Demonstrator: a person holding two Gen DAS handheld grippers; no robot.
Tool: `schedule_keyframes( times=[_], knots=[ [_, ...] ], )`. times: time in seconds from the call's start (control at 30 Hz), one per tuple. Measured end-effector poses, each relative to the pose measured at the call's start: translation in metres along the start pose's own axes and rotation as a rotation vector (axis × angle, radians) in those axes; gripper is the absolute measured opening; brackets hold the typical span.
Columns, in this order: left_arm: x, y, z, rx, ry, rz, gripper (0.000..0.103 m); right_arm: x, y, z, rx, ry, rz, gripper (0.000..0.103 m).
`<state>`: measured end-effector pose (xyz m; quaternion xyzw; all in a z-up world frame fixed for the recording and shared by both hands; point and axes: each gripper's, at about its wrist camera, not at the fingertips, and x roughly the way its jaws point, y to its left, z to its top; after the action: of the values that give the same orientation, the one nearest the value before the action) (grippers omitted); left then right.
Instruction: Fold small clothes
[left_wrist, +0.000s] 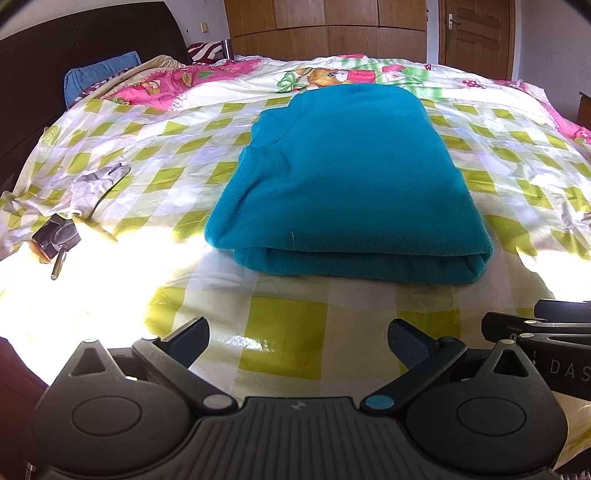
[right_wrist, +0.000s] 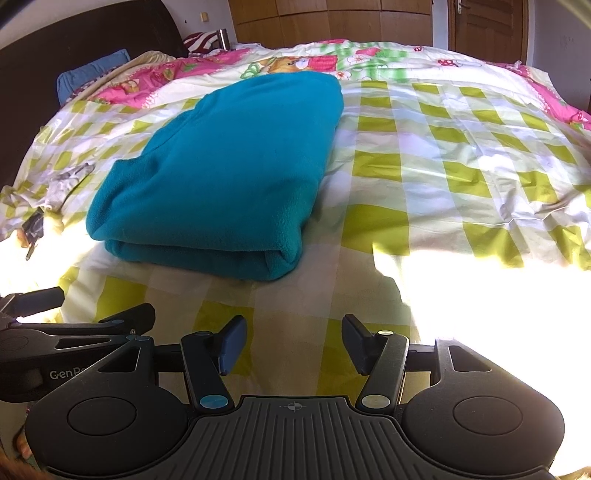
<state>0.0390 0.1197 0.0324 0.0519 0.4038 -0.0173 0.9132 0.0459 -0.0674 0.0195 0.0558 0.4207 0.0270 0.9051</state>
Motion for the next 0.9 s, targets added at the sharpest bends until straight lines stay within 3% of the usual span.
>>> schedule_keyframes(
  times=[0.9],
  knots=[
    [0.001,-0.0016,0.0023,0.007,0.012,0.006,0.103,0.0001,-0.001,0.0014,-0.001,0.006,-0.003,0.056]
  ],
)
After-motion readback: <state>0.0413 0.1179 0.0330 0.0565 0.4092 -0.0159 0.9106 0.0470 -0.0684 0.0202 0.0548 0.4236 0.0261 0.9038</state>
